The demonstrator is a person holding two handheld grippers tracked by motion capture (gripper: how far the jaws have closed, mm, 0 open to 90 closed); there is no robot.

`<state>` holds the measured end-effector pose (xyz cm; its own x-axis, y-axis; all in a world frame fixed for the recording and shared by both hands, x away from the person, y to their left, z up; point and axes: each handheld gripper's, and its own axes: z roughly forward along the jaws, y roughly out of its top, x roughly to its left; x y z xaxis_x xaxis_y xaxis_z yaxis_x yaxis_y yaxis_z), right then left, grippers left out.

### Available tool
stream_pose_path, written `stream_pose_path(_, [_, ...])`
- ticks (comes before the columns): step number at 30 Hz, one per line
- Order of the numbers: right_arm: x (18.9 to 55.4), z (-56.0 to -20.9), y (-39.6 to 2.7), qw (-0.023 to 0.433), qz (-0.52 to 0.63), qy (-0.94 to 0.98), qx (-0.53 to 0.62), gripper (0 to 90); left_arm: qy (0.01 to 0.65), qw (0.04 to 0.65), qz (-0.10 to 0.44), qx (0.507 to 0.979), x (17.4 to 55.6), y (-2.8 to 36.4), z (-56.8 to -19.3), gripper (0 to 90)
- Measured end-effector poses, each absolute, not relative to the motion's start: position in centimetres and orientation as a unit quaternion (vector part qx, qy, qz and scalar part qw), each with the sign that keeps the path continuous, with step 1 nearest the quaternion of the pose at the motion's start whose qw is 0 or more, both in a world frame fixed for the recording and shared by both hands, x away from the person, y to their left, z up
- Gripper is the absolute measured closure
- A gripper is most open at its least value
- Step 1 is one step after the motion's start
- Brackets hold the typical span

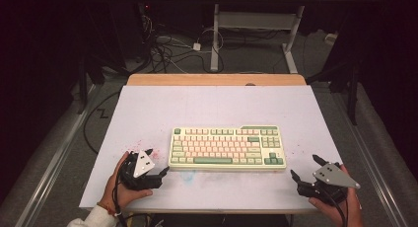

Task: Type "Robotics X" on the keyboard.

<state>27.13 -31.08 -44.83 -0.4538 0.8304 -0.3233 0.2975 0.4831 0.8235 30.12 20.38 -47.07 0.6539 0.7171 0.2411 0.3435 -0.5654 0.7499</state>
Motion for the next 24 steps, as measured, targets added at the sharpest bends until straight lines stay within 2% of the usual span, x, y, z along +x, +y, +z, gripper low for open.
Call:
stream_pose_path(8, [27.5,-44.7,-30.9,0.365,0.362,0.781,0.354,21.7,0.314,0.349,0.274,0.839,29.7,20.7,-47.1,18.9])
stream_pose_path(15, [27.5,-44.1,-31.0,0.34,0.387,0.787,0.339,30.5,0.316,0.344,0.276,0.84,29.7,20.6,-47.1,18.8])
stream_pose_path(19, [28.5,-43.0,-30.4,0.321,0.402,0.786,0.342,45.4,0.314,0.341,0.273,0.843,29.8,20.5,-47.1,19.7])
stream_pose_path(21, [29.1,-42.7,-30.0,0.308,0.407,0.793,0.333,58.7,0.314,0.341,0.274,0.842,29.8,20.4,-47.1,21.5])
stream_pose_path(22, [29.4,-42.6,-29.6,0.306,0.4,0.796,0.335,60.9,0.314,0.34,0.274,0.843,29.8,20.4,-47.1,21.5])
stream_pose_path(24, [30.1,-42.6,-29.0,0.299,0.392,0.803,0.334,72.4,0.312,0.337,0.273,0.845,29.9,20.2,-47.1,21.5])
